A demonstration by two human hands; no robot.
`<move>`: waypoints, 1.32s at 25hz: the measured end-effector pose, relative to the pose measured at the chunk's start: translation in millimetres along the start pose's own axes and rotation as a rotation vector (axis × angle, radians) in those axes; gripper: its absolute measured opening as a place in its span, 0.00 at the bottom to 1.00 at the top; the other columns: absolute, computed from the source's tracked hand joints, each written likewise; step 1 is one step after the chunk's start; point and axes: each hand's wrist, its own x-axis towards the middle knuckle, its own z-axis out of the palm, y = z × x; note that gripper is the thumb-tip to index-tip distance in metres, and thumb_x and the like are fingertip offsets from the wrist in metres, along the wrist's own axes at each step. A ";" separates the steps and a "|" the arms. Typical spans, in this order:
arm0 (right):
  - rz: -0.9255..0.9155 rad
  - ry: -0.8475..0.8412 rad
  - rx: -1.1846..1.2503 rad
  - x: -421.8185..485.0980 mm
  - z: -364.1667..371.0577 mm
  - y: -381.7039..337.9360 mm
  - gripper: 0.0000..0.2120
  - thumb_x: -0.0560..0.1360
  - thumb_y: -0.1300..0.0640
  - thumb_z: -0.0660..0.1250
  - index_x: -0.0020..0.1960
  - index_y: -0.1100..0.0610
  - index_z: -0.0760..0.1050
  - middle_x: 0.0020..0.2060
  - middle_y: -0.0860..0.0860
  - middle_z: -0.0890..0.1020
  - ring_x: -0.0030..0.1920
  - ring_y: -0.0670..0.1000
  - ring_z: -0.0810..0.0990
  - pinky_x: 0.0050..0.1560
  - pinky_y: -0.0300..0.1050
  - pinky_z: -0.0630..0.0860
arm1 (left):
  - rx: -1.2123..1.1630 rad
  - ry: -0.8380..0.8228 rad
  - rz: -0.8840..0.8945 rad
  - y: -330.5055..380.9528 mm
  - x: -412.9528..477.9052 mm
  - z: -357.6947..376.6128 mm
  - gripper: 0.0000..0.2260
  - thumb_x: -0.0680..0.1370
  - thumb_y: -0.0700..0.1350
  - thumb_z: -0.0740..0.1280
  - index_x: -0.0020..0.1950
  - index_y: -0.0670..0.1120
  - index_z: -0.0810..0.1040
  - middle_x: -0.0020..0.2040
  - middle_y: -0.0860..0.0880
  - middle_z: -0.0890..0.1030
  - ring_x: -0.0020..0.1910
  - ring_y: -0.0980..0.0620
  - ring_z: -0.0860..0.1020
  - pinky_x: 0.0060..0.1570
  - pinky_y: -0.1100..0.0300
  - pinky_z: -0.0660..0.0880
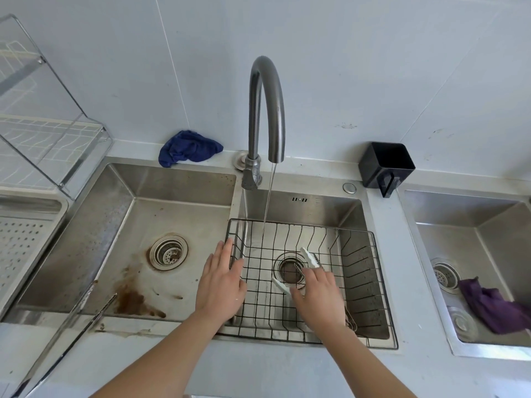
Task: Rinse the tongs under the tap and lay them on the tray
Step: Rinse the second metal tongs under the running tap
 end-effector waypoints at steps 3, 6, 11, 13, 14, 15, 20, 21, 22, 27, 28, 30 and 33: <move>-0.041 -0.043 -0.011 -6.7 6.0 -9.3 0.23 0.80 0.42 0.62 0.70 0.52 0.71 0.65 0.49 0.76 0.67 0.54 0.70 0.65 0.49 0.72 | -0.010 0.005 -0.007 2.4 -6.0 -8.1 0.22 0.78 0.46 0.62 0.72 0.47 0.72 0.81 0.41 0.57 0.81 0.40 0.53 0.78 0.43 0.57; -0.096 -0.066 -0.029 -14.3 13.6 -18.7 0.22 0.80 0.42 0.61 0.70 0.51 0.71 0.65 0.48 0.75 0.66 0.54 0.70 0.65 0.49 0.71 | -0.078 0.050 -0.033 -1.0 -24.0 -19.9 0.21 0.78 0.46 0.65 0.71 0.47 0.73 0.79 0.40 0.64 0.80 0.39 0.58 0.76 0.43 0.60; -0.181 -0.041 -0.035 -12.0 18.9 -38.7 0.21 0.80 0.41 0.60 0.68 0.50 0.73 0.63 0.48 0.76 0.64 0.54 0.72 0.63 0.49 0.71 | -0.089 0.191 -0.186 -49.3 -66.9 -47.3 0.17 0.76 0.43 0.67 0.64 0.43 0.78 0.68 0.38 0.75 0.71 0.37 0.70 0.67 0.41 0.71; -0.181 -0.037 0.006 -11.1 22.8 -48.3 0.21 0.80 0.41 0.61 0.68 0.51 0.74 0.62 0.49 0.77 0.64 0.55 0.72 0.61 0.50 0.73 | -0.043 0.229 -0.253 -73.8 -77.8 -59.3 0.17 0.73 0.41 0.68 0.62 0.41 0.78 0.64 0.38 0.76 0.66 0.37 0.73 0.62 0.41 0.73; -0.200 -0.035 0.031 -11.3 24.8 -55.2 0.21 0.80 0.42 0.63 0.67 0.52 0.75 0.62 0.50 0.78 0.64 0.56 0.73 0.60 0.51 0.73 | -0.013 0.241 -0.301 -86.5 -84.4 -65.5 0.18 0.72 0.39 0.70 0.62 0.41 0.78 0.63 0.38 0.76 0.63 0.36 0.74 0.60 0.41 0.74; -0.223 -0.027 0.050 -12.1 26.9 -59.9 0.20 0.80 0.43 0.65 0.66 0.54 0.76 0.62 0.52 0.78 0.63 0.57 0.74 0.60 0.53 0.74 | 0.019 0.245 -0.347 -97.9 -90.9 -70.3 0.19 0.71 0.39 0.72 0.62 0.41 0.78 0.62 0.38 0.76 0.61 0.36 0.74 0.58 0.41 0.74; -0.274 0.035 0.055 -12.4 33.2 -63.0 0.21 0.77 0.46 0.71 0.64 0.58 0.78 0.62 0.56 0.79 0.62 0.60 0.76 0.60 0.57 0.77 | 0.128 0.195 -0.581 -137.6 -119.6 -75.7 0.26 0.66 0.44 0.77 0.61 0.39 0.75 0.60 0.35 0.75 0.60 0.34 0.73 0.53 0.38 0.74; -0.271 0.034 0.049 -12.1 34.1 -61.7 0.22 0.77 0.46 0.71 0.65 0.58 0.78 0.63 0.56 0.79 0.62 0.60 0.76 0.60 0.57 0.76 | 0.120 0.173 -0.651 -142.2 -123.7 -74.5 0.28 0.65 0.44 0.78 0.61 0.38 0.75 0.60 0.35 0.75 0.61 0.34 0.72 0.53 0.37 0.73; -0.273 0.029 0.046 -11.8 34.2 -61.5 0.22 0.77 0.45 0.70 0.65 0.58 0.78 0.63 0.55 0.79 0.63 0.60 0.75 0.61 0.57 0.76 | 0.102 0.153 -0.723 -146.4 -127.6 -73.8 0.30 0.64 0.45 0.78 0.62 0.37 0.75 0.60 0.34 0.75 0.61 0.33 0.72 0.52 0.36 0.73; -0.271 -0.019 0.038 -10.6 34.2 -61.2 0.24 0.80 0.42 0.63 0.70 0.55 0.74 0.68 0.53 0.75 0.68 0.57 0.71 0.67 0.52 0.71 | 0.067 0.045 -0.889 -160.9 -131.9 -73.6 0.24 0.69 0.48 0.75 0.60 0.38 0.77 0.58 0.36 0.75 0.57 0.34 0.72 0.50 0.40 0.73; -0.271 -0.023 0.047 -9.8 34.9 -60.6 0.24 0.80 0.42 0.63 0.71 0.55 0.73 0.68 0.52 0.75 0.68 0.56 0.70 0.67 0.52 0.71 | 0.064 0.042 -0.884 -162.5 -131.1 -74.1 0.20 0.71 0.47 0.74 0.58 0.38 0.77 0.57 0.36 0.75 0.56 0.35 0.72 0.49 0.41 0.73; -0.265 -0.031 0.057 -8.8 36.4 -59.8 0.24 0.81 0.41 0.62 0.71 0.54 0.73 0.68 0.52 0.74 0.69 0.56 0.69 0.68 0.51 0.70 | 0.077 0.049 -0.861 -165.5 -130.7 -74.8 0.16 0.74 0.46 0.72 0.56 0.37 0.78 0.55 0.36 0.76 0.54 0.35 0.72 0.48 0.42 0.73; -0.258 -0.061 0.062 -7.3 38.6 -58.8 0.24 0.81 0.41 0.61 0.72 0.53 0.72 0.69 0.50 0.73 0.70 0.54 0.68 0.68 0.51 0.70 | 0.095 0.062 -0.813 -171.1 -130.6 -78.6 0.15 0.75 0.46 0.73 0.55 0.37 0.79 0.51 0.37 0.76 0.53 0.36 0.73 0.46 0.43 0.74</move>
